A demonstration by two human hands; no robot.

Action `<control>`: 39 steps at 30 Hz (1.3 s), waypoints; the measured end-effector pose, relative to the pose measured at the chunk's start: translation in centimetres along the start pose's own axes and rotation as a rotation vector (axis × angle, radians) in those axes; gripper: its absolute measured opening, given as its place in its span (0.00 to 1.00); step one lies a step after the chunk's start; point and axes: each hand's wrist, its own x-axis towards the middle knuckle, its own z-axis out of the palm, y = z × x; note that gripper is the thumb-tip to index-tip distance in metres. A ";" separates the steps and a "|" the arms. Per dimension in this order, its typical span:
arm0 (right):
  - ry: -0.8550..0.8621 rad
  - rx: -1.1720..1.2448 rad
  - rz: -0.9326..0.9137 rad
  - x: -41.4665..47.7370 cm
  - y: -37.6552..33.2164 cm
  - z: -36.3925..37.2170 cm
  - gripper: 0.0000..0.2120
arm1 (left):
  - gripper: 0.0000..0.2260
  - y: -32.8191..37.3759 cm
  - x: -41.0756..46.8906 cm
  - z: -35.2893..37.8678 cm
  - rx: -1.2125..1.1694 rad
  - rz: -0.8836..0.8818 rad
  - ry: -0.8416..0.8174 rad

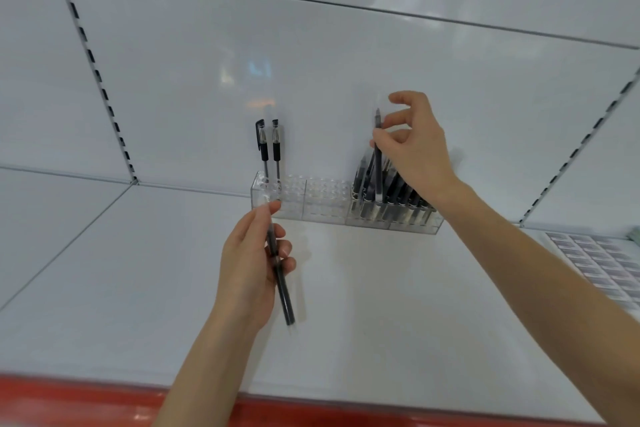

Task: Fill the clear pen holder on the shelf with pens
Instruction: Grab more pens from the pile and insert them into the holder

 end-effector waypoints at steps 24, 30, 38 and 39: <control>0.008 -0.181 -0.162 0.3 0.3 -0.3 0.10 | 0.07 -0.1 0.2 -0.2 -0.076 0.043 0.006; -0.006 -0.181 -0.173 0.2 0.3 -0.3 0.09 | 0.07 -0.3 0.4 -0.2 -0.091 0.040 0.000; -0.137 -0.291 -0.175 1.5 0.7 -1.0 0.05 | 0.06 -0.2 0.3 -0.4 -0.105 0.035 0.014; -0.169 -0.335 -0.183 1.5 0.9 -1.0 0.04 | 0.07 -0.2 0.4 -0.4 -0.105 0.036 0.016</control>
